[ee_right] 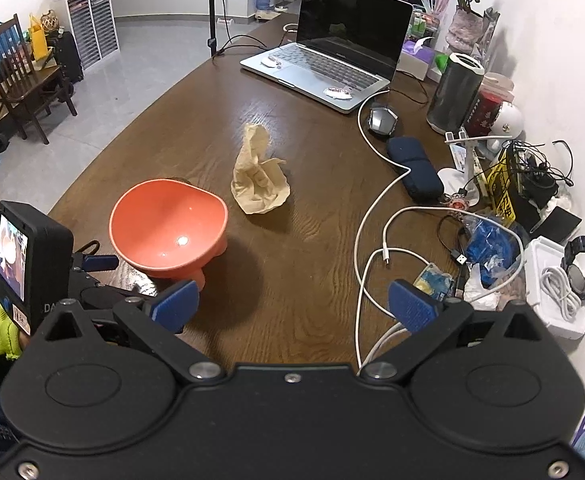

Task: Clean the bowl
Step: 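Move the left gripper to the pink bowl's rim and grasp it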

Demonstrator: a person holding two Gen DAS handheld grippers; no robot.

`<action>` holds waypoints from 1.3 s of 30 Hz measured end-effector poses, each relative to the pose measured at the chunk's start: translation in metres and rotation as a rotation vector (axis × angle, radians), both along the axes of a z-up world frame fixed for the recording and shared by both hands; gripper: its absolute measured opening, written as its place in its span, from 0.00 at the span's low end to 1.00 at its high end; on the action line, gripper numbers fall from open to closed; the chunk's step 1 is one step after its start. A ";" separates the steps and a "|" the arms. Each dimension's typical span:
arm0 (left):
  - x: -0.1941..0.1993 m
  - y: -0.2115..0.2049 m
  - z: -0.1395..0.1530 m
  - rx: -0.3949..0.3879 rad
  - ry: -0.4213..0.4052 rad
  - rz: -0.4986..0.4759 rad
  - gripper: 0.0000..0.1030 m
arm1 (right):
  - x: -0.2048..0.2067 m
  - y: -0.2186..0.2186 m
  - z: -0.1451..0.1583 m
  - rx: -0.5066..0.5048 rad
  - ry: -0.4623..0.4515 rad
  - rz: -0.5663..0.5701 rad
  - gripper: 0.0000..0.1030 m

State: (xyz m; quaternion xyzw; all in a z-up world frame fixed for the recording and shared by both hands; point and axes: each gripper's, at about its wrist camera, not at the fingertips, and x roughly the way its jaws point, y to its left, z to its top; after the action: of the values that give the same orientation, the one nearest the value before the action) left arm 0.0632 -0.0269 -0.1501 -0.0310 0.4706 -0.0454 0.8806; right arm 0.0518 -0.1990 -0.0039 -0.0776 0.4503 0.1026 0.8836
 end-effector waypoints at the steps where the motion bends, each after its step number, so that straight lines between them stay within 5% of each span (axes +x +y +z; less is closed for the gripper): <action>1: 0.000 0.003 0.000 0.003 0.006 -0.001 1.00 | 0.000 0.001 0.001 -0.003 0.000 0.002 0.99; 9: -0.001 0.048 0.017 -0.012 -0.026 0.005 1.00 | 0.005 0.004 0.000 -0.008 0.011 -0.005 0.99; 14: 0.006 0.056 -0.013 -0.005 -0.015 -0.015 1.00 | 0.005 0.011 0.000 -0.015 0.010 0.026 0.99; 24: 0.002 0.048 -0.043 0.045 -0.239 -0.209 1.00 | 0.003 0.009 0.000 -0.033 0.016 0.008 0.99; 31: 0.012 0.044 -0.051 0.017 -0.262 -0.292 1.00 | 0.002 0.016 -0.002 -0.049 0.027 0.032 0.99; 39: 0.029 0.021 -0.062 0.076 -0.274 -0.210 1.00 | 0.004 0.017 -0.006 -0.058 0.033 0.014 0.99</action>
State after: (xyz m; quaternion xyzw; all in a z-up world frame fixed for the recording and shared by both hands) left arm 0.0919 -0.0058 -0.2119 0.0583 0.3481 -0.1230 0.9275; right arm 0.0555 -0.1823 -0.0103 -0.1047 0.4672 0.0971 0.8725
